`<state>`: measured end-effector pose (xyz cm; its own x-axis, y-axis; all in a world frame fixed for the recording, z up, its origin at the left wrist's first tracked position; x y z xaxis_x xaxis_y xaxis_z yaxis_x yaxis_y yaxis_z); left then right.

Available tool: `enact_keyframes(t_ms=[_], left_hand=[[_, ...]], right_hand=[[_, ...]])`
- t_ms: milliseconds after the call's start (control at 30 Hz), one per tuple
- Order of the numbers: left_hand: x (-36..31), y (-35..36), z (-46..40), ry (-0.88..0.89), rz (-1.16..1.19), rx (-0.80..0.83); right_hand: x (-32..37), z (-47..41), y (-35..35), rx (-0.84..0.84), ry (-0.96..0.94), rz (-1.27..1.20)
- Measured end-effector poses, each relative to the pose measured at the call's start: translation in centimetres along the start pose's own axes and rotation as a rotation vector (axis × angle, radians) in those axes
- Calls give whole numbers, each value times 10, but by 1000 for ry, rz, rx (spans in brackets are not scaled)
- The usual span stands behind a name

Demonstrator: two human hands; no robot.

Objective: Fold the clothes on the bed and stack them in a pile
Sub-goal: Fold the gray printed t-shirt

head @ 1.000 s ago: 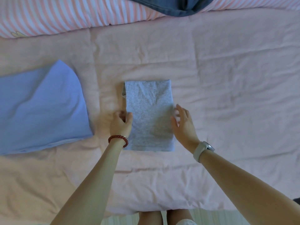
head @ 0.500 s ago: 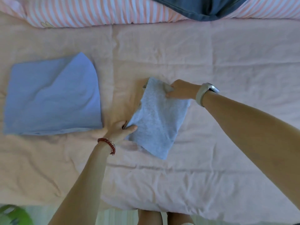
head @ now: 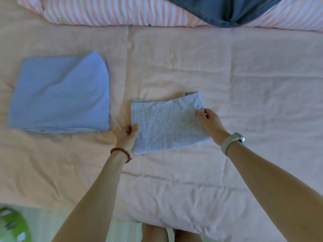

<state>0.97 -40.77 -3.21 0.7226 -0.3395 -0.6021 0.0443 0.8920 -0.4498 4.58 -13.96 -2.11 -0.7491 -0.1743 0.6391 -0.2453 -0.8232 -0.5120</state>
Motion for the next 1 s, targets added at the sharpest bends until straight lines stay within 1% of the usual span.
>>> enact_keyframes(t_ms=[67, 133, 233, 300, 333, 433, 533, 633, 700, 833, 900, 933, 967, 1000], left_hand=[[1, 9, 5, 94, -20, -100], [1, 14, 8, 183, -31, -186], [-10, 11, 14, 302, 24, -204], [-21, -3, 22, 383, 78, -224], [-27, -14, 24, 396, 108, -235], [-45, -58, 24, 403, 191, -236], [-68, -117, 9, 425, 236, -258], [-91, -180, -23, 477, 221, -325], [-99, -218, -52, 471, 203, -349], [-104, -269, -116, 467, 149, -375], [-100, -282, -146, 408, 131, -372], [-96, -286, -159, 379, 86, -370], [-91, -286, -169, 354, 5, -387], [-85, -286, -176, 336, -110, -440]], right_hand=[[-4, 2, 3, -4, -41, -23], [-8, 7, 5, -48, -85, -61], [-6, 23, 6, -154, -129, -147], [1, 37, 9, -209, -159, -177], [7, 45, 12, -232, -178, -189], [39, 73, 27, -284, -256, -251], [85, 100, 56, -295, -320, -319], [135, 116, 103, -266, -326, -361], [166, 121, 141, -248, -334, -377], [212, 114, 212, -266, -348, -384], [222, 104, 242, -239, -295, -381], [223, 100, 254, -221, -237, -349], [221, 97, 264, -201, -172, -281], [217, 97, 273, -181, -119, -147]])
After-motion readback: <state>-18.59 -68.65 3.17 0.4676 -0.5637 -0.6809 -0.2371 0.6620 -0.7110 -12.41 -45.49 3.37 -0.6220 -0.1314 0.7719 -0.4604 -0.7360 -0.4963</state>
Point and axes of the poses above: each hand's wrist, its own z-axis away from the middle knuckle, its own y-axis out of the palm, x = y × z, the point moved 1 cm from there along -z, towards the middle knuckle, and after that the axes turned 14 degrees about -x, right-handed, at the moved point
